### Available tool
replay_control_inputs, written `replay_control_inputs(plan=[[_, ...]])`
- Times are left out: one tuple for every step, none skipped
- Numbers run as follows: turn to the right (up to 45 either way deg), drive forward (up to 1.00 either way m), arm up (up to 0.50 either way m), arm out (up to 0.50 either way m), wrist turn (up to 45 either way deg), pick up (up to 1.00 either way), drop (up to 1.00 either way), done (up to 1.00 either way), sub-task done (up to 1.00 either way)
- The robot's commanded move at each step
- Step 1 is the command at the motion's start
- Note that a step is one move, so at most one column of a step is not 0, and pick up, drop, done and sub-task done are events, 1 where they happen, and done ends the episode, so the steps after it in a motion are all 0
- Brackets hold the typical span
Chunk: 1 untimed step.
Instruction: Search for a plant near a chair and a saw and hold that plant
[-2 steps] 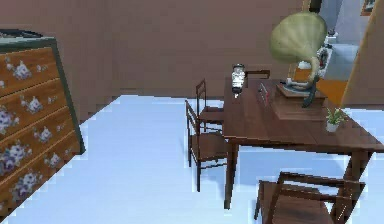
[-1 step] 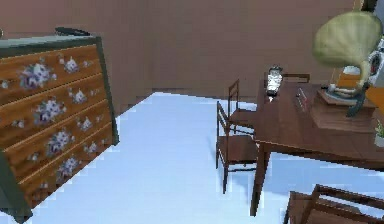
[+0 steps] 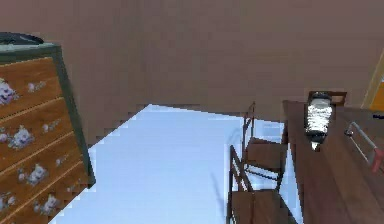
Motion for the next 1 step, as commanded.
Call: replay_control_inputs(plan=[[45.0,0.00,0.00,0.00,0.0,0.00,0.00,0.00,0.00]])
